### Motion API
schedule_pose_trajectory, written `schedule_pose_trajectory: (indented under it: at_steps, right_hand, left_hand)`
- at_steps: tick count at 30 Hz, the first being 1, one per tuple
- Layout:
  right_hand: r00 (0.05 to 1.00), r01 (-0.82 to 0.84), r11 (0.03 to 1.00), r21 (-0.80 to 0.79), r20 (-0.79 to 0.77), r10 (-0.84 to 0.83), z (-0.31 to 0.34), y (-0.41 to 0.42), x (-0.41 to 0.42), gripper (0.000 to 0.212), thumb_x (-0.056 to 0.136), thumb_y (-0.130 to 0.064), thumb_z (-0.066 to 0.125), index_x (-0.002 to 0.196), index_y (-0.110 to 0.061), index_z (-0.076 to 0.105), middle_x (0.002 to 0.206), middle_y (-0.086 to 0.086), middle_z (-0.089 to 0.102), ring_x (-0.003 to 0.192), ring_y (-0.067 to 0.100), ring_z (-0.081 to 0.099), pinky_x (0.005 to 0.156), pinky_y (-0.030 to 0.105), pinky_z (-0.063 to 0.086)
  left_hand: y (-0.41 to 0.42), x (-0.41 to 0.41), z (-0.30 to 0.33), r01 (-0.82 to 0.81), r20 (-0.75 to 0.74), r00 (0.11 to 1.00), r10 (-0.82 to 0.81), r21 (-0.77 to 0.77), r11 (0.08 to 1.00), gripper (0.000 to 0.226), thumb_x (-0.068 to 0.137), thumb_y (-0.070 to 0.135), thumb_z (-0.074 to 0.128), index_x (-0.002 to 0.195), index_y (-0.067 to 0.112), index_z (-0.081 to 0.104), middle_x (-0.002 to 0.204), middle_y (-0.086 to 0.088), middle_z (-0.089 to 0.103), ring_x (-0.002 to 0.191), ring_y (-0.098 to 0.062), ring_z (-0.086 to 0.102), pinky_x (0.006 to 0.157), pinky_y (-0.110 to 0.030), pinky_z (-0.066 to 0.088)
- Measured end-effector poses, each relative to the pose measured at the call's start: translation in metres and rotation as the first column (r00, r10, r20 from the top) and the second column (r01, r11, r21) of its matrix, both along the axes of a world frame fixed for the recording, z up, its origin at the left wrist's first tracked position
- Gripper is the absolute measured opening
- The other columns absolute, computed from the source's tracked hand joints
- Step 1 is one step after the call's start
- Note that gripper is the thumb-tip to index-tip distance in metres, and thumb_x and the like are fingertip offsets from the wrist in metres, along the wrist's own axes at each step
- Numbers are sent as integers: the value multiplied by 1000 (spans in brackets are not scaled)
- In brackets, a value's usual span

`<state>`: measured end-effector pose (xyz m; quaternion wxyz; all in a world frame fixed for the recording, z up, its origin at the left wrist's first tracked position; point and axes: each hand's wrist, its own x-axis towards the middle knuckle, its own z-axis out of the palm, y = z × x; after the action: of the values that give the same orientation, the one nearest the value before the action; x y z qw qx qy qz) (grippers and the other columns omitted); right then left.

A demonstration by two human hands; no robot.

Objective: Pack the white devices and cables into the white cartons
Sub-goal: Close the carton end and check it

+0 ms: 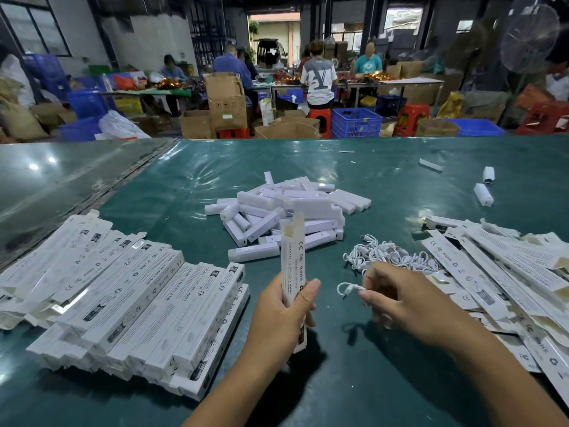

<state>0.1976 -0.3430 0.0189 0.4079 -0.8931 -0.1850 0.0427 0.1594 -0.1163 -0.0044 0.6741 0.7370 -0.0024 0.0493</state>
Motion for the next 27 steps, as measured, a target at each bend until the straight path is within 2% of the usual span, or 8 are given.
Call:
schedule_pose_trajectory:
  at_steps: [3, 6, 10, 12, 14, 17, 21, 27]
  right_hand:
    - [991, -136, 975, 175, 19, 135, 4, 10, -5, 19, 96, -19, 69, 85, -31, 59, 77, 2, 71, 66, 14, 69, 64, 24, 54]
    - [980, -194, 943, 271, 16, 197, 3, 17, -10, 15, 96, -18, 69, 89, -28, 61, 82, 8, 70, 71, 20, 71, 71, 31, 57]
    - [978, -207, 907, 368, 43, 206, 4, 25, -15, 3, 97, -17, 66, 96, -16, 63, 82, 12, 71, 71, 26, 70, 70, 34, 58]
    - [983, -184, 879, 441, 76, 167, 2, 34, -17, 8, 95, -17, 66, 98, -9, 67, 81, 13, 72, 71, 27, 69, 68, 31, 57]
    - [988, -150, 872, 465, 109, 112, -1, 42, -19, 9, 93, -19, 66, 98, -15, 72, 81, 9, 73, 71, 22, 70, 67, 24, 55]
    - [990, -131, 810, 572, 30, 138, -4, 47, -21, 16, 96, -27, 63, 103, -22, 76, 86, 12, 74, 76, 21, 71, 73, 26, 57]
    - [962, -193, 739, 645, -22, 271, -7, 47, -21, 18, 89, -22, 73, 107, -20, 73, 85, 10, 73, 78, 18, 69, 76, 26, 55]
    - [973, -118, 719, 685, -64, 220, -7, 50, -20, 23, 80, -25, 78, 96, -9, 71, 80, 7, 70, 70, 17, 64, 71, 24, 54]
  left_hand:
    - [0, -1, 2, 45, -41, 998, -47, -62, 997, 47, 84, 53, 70, 93, 8, 62, 70, 3, 67, 61, -17, 63, 63, -30, 52]
    - [0, -2, 2, 132, -58, 988, -144, -173, 976, 41, 84, 44, 73, 90, 4, 66, 74, -1, 68, 62, -15, 61, 59, -25, 51]
    - [1, -4, 5, 296, -43, 946, -322, -295, 909, 29, 83, 33, 80, 94, 9, 70, 79, -6, 69, 66, -13, 62, 57, -24, 50]
    - [1, -6, 5, 375, -9, 918, -397, -305, 875, 26, 85, 28, 77, 98, 8, 69, 84, -6, 70, 71, -13, 64, 59, -23, 50]
    - [0, -7, 5, 370, 5, 920, -392, -343, 864, 28, 82, 30, 80, 96, 8, 68, 82, -7, 69, 68, -14, 61, 59, -24, 50]
    - [0, -5, 6, 325, 29, 940, -339, -378, 867, 23, 78, 31, 81, 87, 13, 72, 76, -9, 68, 63, -14, 60, 56, -24, 49]
    - [1, -4, 6, 295, 0, 946, -325, -418, 859, 32, 75, 29, 83, 92, 7, 66, 74, -10, 67, 63, -16, 61, 53, -24, 48]
    - [4, -3, 10, 275, -59, 934, -352, -509, 815, 29, 80, 21, 78, 98, 8, 58, 76, -10, 65, 60, -19, 57, 54, -26, 47]
